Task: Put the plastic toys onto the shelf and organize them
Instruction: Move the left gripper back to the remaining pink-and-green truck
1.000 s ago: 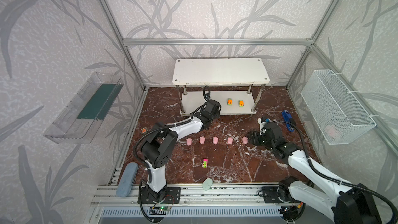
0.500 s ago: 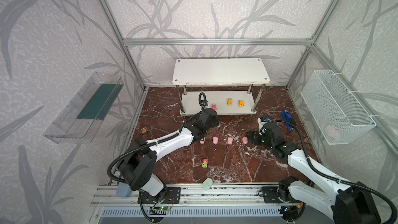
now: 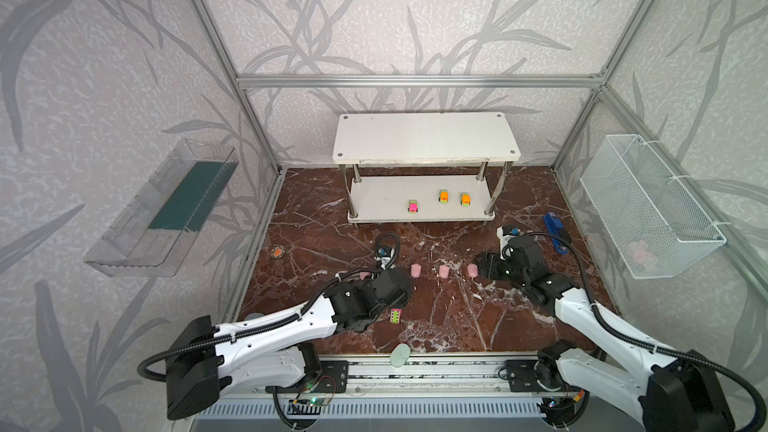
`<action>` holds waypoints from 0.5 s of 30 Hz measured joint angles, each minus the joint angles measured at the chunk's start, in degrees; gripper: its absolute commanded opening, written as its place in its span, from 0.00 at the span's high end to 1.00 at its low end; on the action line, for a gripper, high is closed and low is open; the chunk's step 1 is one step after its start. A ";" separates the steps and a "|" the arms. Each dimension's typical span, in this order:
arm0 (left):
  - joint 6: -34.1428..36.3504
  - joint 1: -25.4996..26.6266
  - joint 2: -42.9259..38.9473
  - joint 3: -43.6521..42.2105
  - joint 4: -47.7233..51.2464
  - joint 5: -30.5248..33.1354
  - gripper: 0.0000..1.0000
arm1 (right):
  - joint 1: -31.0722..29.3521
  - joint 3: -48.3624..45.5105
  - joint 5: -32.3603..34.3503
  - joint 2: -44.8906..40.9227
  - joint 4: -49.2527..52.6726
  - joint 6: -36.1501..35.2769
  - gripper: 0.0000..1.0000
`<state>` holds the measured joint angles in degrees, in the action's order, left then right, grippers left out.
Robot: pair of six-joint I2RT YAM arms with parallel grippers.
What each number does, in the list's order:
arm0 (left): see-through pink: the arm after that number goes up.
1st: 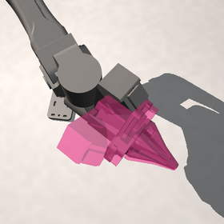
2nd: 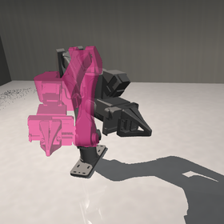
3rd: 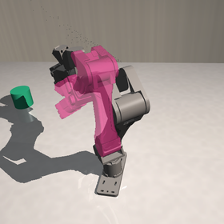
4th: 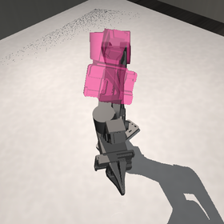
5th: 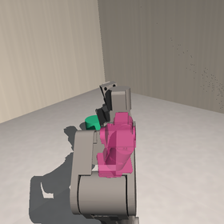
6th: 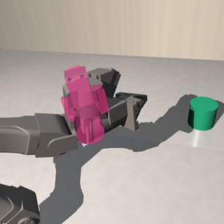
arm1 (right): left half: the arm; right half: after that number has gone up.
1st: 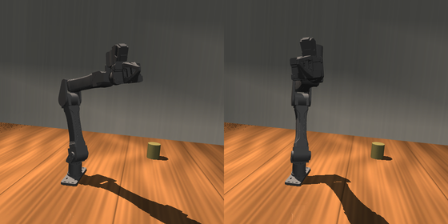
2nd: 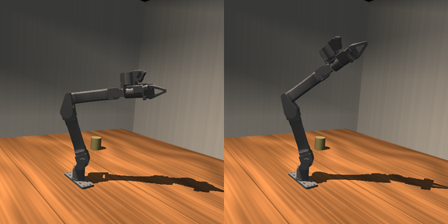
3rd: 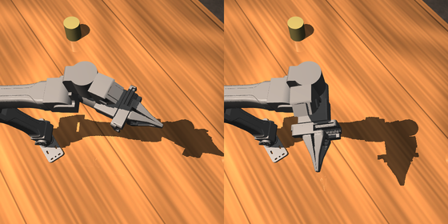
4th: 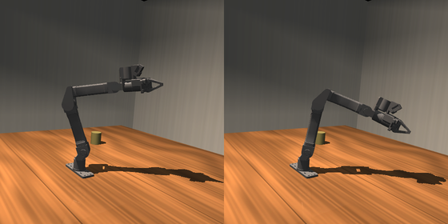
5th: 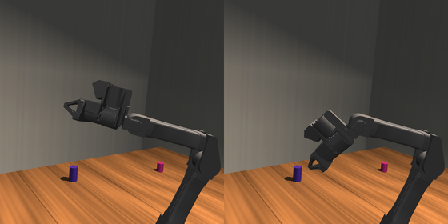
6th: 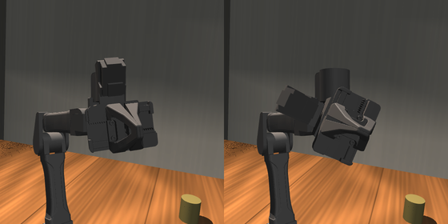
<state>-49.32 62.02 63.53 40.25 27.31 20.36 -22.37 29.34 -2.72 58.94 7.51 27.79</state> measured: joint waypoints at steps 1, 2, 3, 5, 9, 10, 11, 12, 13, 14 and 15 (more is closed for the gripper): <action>-0.59 0.92 0.17 -0.74 0.59 -0.52 0.33 | 0.00 -0.04 -0.11 0.09 -0.04 0.11 0.29; -0.92 1.64 0.46 -1.22 0.87 -1.05 0.33 | 0.00 -0.13 -0.24 0.17 -0.20 0.28 0.29; -1.18 2.23 0.92 -1.62 1.18 -1.60 0.33 | 0.00 -0.33 -0.39 0.28 -0.44 0.46 0.29; -1.55 3.04 2.16 -1.88 1.51 -2.49 0.32 | 0.00 -0.85 -0.59 0.31 -0.68 0.87 0.29; -1.92 3.61 5.07 -1.99 1.36 -3.58 0.33 | 0.00 -1.62 -0.83 0.31 -0.81 1.33 0.29; -1.92 3.61 5.49 -2.14 1.29 -3.89 0.33 | 0.00 -1.68 -0.83 0.31 -0.83 1.36 0.29; -1.92 3.61 5.84 -2.27 1.25 -4.17 0.33 | 0.00 -1.79 -0.83 0.31 -0.85 1.36 0.29; -1.90 3.61 6.14 -2.32 1.20 -4.44 0.33 | 0.00 -1.86 -0.83 0.31 -0.85 1.36 0.29; -1.92 3.61 6.58 -2.38 1.03 -4.83 0.33 | 0.00 -1.92 -0.83 0.31 -0.83 1.38 0.29; -1.95 3.61 7.08 -2.40 0.90 -5.27 0.33 | 0.00 -1.97 -0.83 0.31 -0.87 1.38 0.29; -1.99 3.61 7.52 -2.51 0.63 -5.60 0.34 | 0.00 -2.01 -0.83 0.31 -0.87 1.38 0.29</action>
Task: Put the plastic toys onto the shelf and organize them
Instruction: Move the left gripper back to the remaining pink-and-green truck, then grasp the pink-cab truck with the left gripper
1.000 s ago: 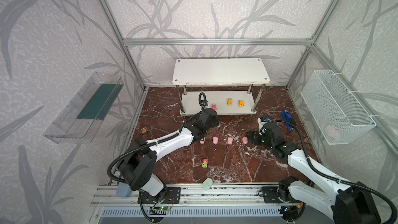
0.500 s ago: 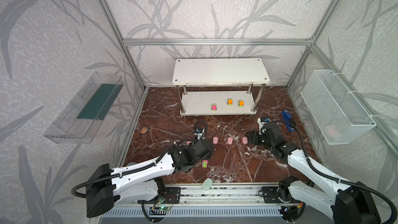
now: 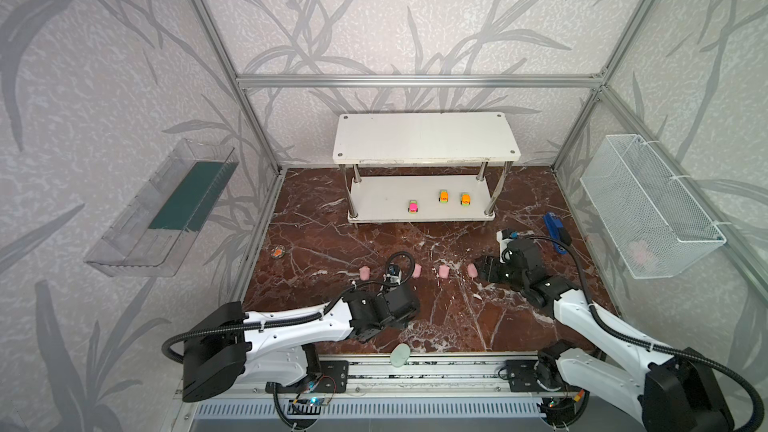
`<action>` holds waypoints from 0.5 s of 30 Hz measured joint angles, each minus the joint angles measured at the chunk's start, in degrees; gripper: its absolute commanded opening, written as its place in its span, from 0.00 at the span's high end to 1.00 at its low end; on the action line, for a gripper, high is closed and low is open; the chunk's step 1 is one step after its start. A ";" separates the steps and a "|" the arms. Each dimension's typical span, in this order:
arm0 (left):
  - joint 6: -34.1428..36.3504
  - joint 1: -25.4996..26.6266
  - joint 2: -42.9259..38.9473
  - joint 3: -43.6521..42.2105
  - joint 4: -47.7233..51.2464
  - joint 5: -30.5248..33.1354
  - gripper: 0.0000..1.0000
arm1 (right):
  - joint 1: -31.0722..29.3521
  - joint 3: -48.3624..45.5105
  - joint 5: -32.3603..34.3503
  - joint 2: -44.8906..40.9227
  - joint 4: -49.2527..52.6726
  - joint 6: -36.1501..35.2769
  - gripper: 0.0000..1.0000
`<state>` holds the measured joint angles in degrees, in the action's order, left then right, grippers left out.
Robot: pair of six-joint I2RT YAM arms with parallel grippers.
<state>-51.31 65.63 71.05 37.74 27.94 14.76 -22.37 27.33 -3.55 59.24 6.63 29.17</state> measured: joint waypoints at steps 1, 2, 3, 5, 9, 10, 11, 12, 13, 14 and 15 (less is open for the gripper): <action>-0.11 0.00 0.55 -0.24 -0.33 -0.44 0.36 | 0.00 -0.02 0.00 0.00 -0.02 0.00 0.29; -0.26 0.02 1.01 -0.59 -0.72 -0.92 0.36 | 0.00 -0.07 0.00 0.02 -0.11 0.00 0.29; -0.37 0.02 1.38 -0.90 -0.85 -1.31 0.37 | 0.00 -0.09 0.00 0.04 -0.20 0.00 0.29; -0.74 0.11 2.14 -1.49 -1.14 -1.99 0.37 | 0.00 -0.11 -0.02 0.33 -0.46 0.00 0.29; -1.09 0.31 3.34 -1.60 -1.57 -2.86 0.44 | 0.00 -0.31 -0.07 0.76 -0.85 0.02 0.29; -1.20 0.33 3.58 -1.60 -1.68 -2.95 0.45 | 0.00 -0.42 -0.04 0.79 -0.92 0.00 0.29; -1.25 0.33 3.78 -1.60 -1.81 -2.99 0.47 | 0.00 -0.52 -0.07 0.81 -0.96 0.00 0.29; -1.22 0.33 3.98 -1.60 -1.88 -3.06 0.48 | 0.00 -0.57 -0.07 0.85 -0.96 0.00 0.29; -1.25 0.33 4.22 -1.60 -1.95 -3.13 0.50 | 0.00 -0.61 -0.07 0.92 -0.98 0.00 0.29; -1.27 0.33 4.44 -1.60 -2.03 -3.15 0.51 | 0.00 -0.61 -0.07 0.94 -1.01 0.00 0.29; -1.29 0.33 4.61 -1.60 -2.14 -3.21 0.52 | 0.00 -0.63 -0.04 0.98 -1.01 0.00 0.29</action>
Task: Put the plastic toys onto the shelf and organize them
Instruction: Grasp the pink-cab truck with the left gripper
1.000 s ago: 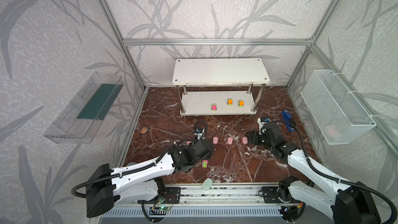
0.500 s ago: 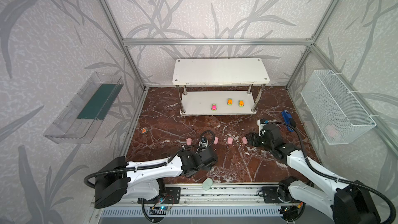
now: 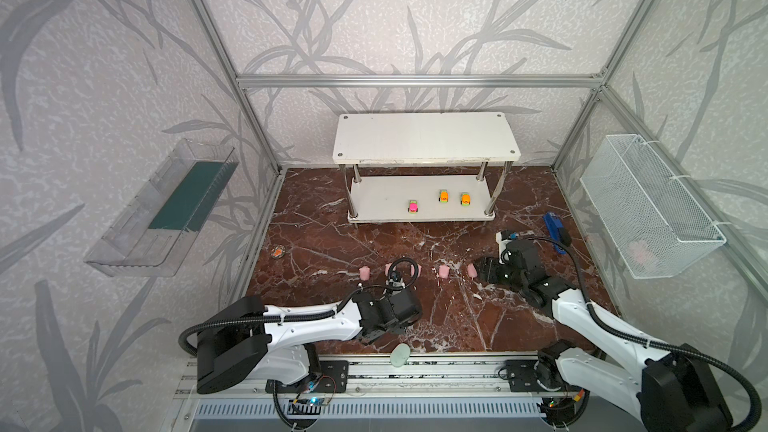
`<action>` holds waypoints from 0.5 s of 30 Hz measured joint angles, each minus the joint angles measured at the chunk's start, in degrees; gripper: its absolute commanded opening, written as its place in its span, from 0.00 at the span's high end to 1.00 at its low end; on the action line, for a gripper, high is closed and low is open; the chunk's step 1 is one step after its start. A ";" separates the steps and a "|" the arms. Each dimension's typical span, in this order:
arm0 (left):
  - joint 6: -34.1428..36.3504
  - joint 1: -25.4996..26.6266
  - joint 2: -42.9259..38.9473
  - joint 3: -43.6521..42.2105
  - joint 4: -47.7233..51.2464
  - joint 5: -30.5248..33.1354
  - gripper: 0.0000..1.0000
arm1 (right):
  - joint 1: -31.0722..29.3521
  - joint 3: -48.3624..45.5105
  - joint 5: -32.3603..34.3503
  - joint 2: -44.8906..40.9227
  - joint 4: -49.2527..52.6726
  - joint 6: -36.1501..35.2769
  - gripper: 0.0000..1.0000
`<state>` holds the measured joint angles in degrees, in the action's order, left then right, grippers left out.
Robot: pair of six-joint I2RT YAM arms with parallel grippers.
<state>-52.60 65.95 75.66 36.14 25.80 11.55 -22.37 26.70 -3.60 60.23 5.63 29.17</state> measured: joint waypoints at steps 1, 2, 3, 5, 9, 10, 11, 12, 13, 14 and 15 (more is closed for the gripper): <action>0.00 0.00 0.17 0.00 -0.09 -0.09 0.53 | 0.00 0.02 0.00 0.02 -0.02 0.00 0.29; -0.04 0.00 0.28 0.00 -0.13 -0.13 0.54 | 0.00 0.00 0.00 0.02 -0.04 0.00 0.29; -0.04 0.00 0.31 0.00 -0.15 -0.15 0.56 | 0.00 0.02 -0.02 0.04 -0.04 0.00 0.29; -0.09 0.00 0.31 0.00 -0.17 -0.13 0.59 | 0.02 0.02 0.00 0.13 -0.15 0.00 0.29; -0.13 0.00 0.31 0.00 -0.15 -0.11 0.63 | 0.00 0.02 -0.04 0.24 -0.26 0.02 0.29; -0.13 0.00 0.31 0.00 -0.15 -0.09 0.64 | 0.00 0.02 -0.07 0.26 -0.26 0.00 0.29; -0.15 0.00 0.31 0.00 -0.15 -0.09 0.65 | 0.02 0.00 -0.11 0.26 -0.28 0.00 0.29; -0.15 0.00 0.35 0.00 -0.15 -0.09 0.65 | 0.02 0.02 -0.13 0.28 -0.31 0.00 0.29; -0.15 0.00 0.42 0.00 -0.17 -0.09 0.65 | 0.02 0.00 -0.15 0.31 -0.31 0.00 0.29; -0.15 0.00 0.57 0.00 -0.17 -0.09 0.66 | 0.02 0.02 -0.15 0.35 -0.33 0.00 0.29; -0.13 0.00 0.74 0.00 -0.20 -0.11 0.68 | 0.02 0.02 -0.17 0.37 -0.35 0.02 0.29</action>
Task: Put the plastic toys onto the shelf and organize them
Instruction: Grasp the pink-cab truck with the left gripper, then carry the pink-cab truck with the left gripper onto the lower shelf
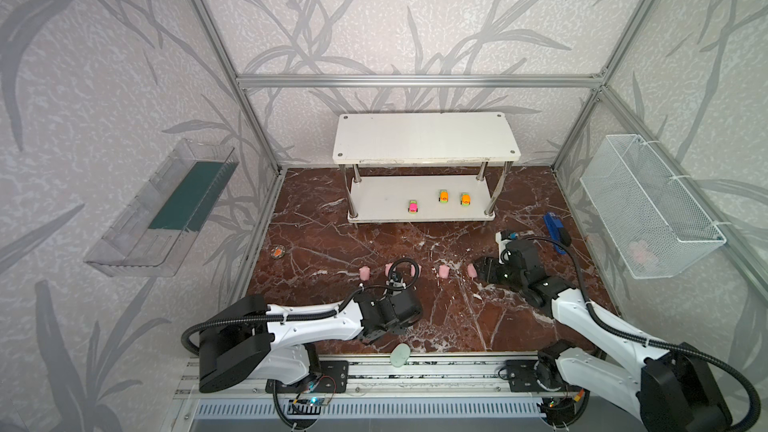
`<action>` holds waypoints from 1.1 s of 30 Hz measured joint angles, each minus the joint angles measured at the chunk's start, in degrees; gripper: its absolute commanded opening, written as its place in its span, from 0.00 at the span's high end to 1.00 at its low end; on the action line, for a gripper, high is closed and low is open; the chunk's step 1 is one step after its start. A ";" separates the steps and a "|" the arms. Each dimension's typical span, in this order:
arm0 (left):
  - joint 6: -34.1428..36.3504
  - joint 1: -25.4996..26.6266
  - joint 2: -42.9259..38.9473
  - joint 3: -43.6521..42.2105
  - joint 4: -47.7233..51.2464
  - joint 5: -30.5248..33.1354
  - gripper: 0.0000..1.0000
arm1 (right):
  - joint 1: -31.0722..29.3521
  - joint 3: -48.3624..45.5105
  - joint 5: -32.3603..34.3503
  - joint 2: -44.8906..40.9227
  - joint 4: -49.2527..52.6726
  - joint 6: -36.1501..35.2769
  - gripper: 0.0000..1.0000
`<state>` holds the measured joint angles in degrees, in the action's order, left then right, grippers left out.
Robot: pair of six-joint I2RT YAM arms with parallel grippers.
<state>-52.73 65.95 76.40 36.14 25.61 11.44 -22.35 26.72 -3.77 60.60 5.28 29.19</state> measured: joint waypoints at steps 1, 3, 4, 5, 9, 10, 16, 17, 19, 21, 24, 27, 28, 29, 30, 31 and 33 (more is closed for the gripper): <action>0.02 0.00 0.24 0.00 0.00 0.00 0.69 | 0.00 0.00 0.00 0.02 -0.02 -0.02 0.29; 0.04 0.00 0.61 0.00 -0.11 -0.04 0.72 | 0.00 -0.02 0.00 0.09 -0.11 0.00 0.29; 0.04 0.00 0.74 0.00 -0.13 -0.04 0.73 | 0.00 -0.02 -0.02 0.13 -0.20 0.00 0.29; 0.04 0.00 0.76 0.02 -0.20 -0.02 0.74 | 0.00 0.00 -0.02 0.20 -0.26 0.00 0.29; 0.04 0.00 0.79 0.37 0.37 0.20 0.76 | 0.00 0.00 -0.02 0.24 -0.33 0.00 0.29; 0.02 0.00 0.79 0.68 0.96 0.42 0.76 | 0.00 0.00 -0.02 0.24 -0.33 0.00 0.29; 0.04 0.00 -0.90 5.07 6.82 3.06 0.78 | 0.00 0.00 -0.02 0.55 -0.66 -0.02 0.29; 0.17 0.00 -1.46 6.23 7.98 3.87 0.77 | 0.02 0.00 -0.02 0.55 -0.74 -0.02 0.29; 0.81 -0.09 -2.69 8.81 10.25 5.62 0.77 | 0.02 0.00 -0.07 0.55 -0.83 -0.02 0.29; 2.34 -0.94 -3.80 11.87 12.26 7.06 0.77 | 0.02 0.00 -0.20 0.55 -0.90 -0.02 0.29; 5.60 -4.13 -4.72 16.39 13.53 8.50 0.77 | 0.02 0.00 -0.22 0.55 -1.09 0.00 0.29; 9.25 -10.16 -5.07 18.84 11.67 9.22 0.77 | 0.02 -0.02 -0.24 0.57 -1.22 0.00 0.29; 10.73 -12.50 -4.92 19.17 10.62 9.29 0.77 | 0.02 -0.02 -0.26 0.63 -1.27 0.00 0.29; 11.98 -14.75 -4.57 19.34 9.29 9.33 0.77 | 0.02 -0.02 -0.28 0.81 -1.42 0.00 0.29; 13.09 -16.57 -3.93 19.61 8.11 9.33 0.77 | 0.02 -0.02 -0.33 1.01 -1.60 0.00 0.29; 14.21 -18.38 -2.84 20.09 6.67 9.35 0.77 | 0.02 0.00 -0.37 1.22 -1.73 0.00 0.29; 16.20 -21.31 0.00 21.18 3.28 9.46 0.77 | 0.02 0.00 -0.42 1.55 -1.97 0.00 0.29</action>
<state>-36.53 44.64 76.40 57.32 28.88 20.91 -22.33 26.72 -4.19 62.15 3.31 29.19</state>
